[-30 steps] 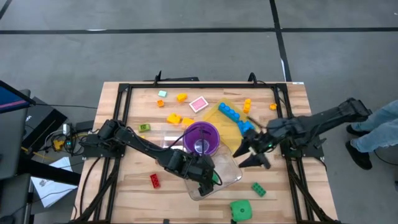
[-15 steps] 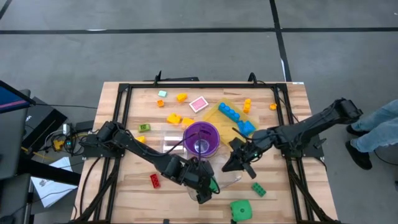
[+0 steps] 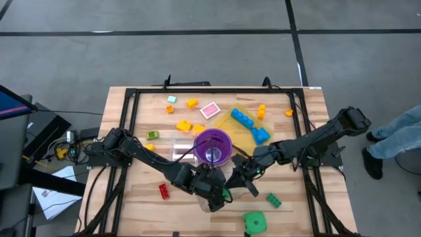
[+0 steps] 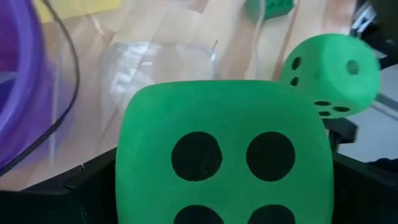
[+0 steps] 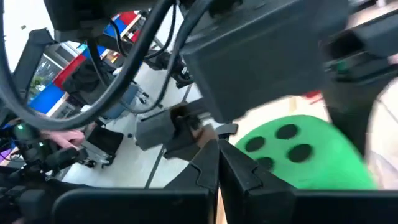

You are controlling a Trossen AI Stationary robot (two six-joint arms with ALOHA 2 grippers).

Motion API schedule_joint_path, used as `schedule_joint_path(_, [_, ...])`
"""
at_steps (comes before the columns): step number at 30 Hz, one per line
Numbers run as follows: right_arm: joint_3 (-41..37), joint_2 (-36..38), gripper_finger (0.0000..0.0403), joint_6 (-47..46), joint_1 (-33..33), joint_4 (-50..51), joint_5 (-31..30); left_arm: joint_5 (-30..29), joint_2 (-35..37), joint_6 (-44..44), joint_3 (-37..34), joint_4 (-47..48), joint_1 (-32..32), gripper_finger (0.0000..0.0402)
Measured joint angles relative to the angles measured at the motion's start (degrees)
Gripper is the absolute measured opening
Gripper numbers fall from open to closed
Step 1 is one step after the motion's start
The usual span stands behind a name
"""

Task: Pick & Place Toys
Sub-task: Put the green dice into the transparent bin

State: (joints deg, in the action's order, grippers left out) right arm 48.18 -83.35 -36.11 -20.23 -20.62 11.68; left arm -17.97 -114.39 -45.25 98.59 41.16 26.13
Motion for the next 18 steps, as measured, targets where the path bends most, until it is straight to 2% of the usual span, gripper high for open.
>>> schedule_joint_path(18, [6.1,-10.5,0.0,-0.5,0.0,3.2,2.2,-1.3,1.2,0.3,-0.2,2.8,0.2,0.04])
